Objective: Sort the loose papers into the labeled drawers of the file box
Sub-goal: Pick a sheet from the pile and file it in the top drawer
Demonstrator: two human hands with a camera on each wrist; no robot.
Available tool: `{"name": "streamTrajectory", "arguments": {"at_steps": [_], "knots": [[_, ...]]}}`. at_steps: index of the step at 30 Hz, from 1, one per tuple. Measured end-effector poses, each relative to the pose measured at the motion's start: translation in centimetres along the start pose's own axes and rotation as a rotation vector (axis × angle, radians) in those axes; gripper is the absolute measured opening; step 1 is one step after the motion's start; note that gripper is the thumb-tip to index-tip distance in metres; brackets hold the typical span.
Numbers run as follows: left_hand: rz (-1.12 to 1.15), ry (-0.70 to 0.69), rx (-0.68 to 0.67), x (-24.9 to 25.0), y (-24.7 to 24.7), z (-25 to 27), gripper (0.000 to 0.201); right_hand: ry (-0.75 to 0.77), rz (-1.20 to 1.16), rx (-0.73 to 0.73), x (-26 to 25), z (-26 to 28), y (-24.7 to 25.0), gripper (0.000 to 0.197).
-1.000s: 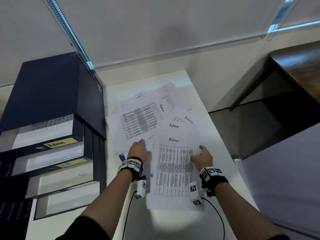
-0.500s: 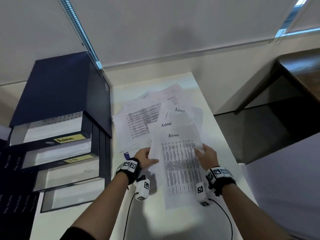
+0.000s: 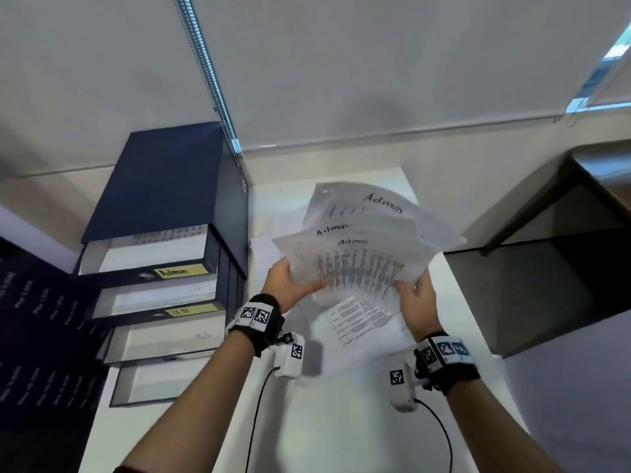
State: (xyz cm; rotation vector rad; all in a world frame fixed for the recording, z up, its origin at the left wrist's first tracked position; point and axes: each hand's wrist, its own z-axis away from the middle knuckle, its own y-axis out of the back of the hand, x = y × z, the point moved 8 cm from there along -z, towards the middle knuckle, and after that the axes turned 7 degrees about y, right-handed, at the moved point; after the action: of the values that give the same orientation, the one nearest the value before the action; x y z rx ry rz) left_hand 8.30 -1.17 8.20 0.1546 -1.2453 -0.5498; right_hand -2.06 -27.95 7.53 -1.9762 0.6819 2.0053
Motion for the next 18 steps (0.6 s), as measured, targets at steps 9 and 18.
{"name": "streamTrajectory", "arguments": {"at_steps": [9, 18], "knots": [[-0.021, -0.066, 0.027, 0.6, 1.8, 3.3, 0.027, 0.055, 0.159, -0.020, -2.5, 1.0, -2.7, 0.026], [0.353, -0.051, 0.223, -0.1, 14.1, 8.8, 0.042, 0.147, 0.114, -0.506, -10.1, 5.1, -11.8, 0.075]]}}
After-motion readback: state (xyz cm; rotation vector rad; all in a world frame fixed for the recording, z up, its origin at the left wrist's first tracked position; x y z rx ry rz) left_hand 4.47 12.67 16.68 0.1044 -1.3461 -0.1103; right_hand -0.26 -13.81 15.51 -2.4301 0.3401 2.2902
